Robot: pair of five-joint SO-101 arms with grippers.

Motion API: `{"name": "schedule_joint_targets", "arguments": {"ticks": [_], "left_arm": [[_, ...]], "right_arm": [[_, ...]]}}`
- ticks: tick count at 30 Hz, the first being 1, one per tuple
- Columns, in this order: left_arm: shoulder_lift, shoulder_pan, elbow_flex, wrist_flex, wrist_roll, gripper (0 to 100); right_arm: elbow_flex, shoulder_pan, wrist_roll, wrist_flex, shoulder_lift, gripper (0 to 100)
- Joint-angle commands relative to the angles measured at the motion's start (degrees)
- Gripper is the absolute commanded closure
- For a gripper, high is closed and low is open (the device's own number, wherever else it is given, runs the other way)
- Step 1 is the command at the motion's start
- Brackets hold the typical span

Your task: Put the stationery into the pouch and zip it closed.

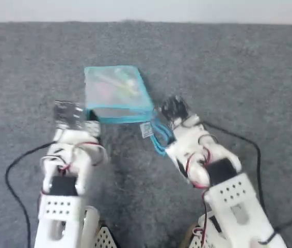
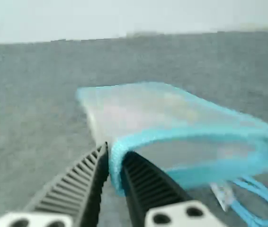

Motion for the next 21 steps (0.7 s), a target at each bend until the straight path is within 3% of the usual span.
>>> {"name": "schedule_joint_targets", "arguments": {"ticks": [1,3,5,10,15,17,19,21], "left_arm": [[-7.74,-2.64,-6.81,4.48,0.35,99],[-9.49,-10.11,-12.35,9.85,4.92,99],[-9.05,-11.34,-15.87,14.07,6.42,99],[-2.64,0.88,-10.24,9.23,1.23,99],[-0.62,-8.00,-13.23,9.05,3.87,99],[0.26,-3.43,-7.69,7.12,2.55,99],[0.62,3.08,-2.42,4.84,-4.40,99],[0.00,1.93,-4.00,5.98,-7.21,99]], "right_arm": [[1.05,1.10,0.79,-1.10,-3.21,77.9],[1.14,0.92,0.70,-1.10,-3.21,77.9],[1.14,0.92,0.62,-1.45,-3.21,77.9],[1.76,0.84,0.62,-1.54,-3.21,77.9],[4.13,0.75,0.62,-3.74,-3.21,77.9],[4.13,0.75,0.62,-3.74,-3.21,77.9],[4.22,0.75,0.62,-4.09,-3.21,77.9],[4.22,0.75,0.62,-3.91,-3.21,77.9]]}}
